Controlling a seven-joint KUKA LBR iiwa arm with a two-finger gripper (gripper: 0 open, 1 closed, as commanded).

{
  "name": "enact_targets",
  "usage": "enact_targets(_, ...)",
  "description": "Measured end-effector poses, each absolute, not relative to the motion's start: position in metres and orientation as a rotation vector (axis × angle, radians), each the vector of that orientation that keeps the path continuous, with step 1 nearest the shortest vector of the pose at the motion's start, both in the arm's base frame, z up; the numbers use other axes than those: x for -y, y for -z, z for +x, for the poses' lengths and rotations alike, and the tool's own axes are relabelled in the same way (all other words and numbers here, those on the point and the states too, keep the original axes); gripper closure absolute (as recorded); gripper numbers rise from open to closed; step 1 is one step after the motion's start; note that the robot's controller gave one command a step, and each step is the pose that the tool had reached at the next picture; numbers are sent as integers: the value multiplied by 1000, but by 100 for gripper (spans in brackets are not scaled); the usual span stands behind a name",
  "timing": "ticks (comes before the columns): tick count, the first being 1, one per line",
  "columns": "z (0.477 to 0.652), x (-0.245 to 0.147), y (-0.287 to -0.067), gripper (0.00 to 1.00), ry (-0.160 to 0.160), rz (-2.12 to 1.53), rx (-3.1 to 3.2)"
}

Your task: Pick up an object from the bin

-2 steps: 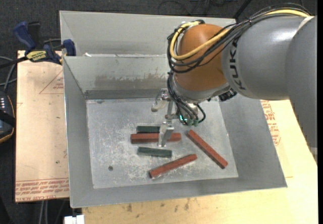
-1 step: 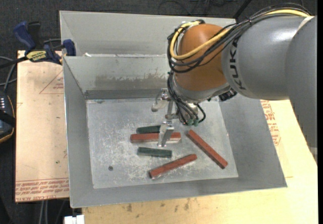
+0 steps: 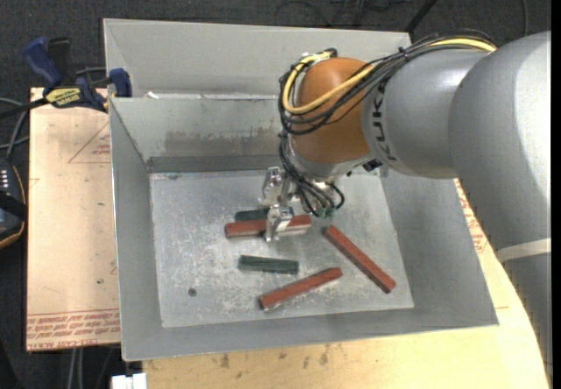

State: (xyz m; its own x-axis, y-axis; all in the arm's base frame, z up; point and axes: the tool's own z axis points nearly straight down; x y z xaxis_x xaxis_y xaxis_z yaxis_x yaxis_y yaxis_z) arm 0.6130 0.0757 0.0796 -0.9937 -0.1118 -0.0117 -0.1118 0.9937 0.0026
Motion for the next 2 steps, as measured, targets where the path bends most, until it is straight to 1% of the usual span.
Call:
enact_targets(1,613,-76,-80,100,-5,-175,-3125)
enact_targets(2,606,-60,-257,100,0,-378,-3108)
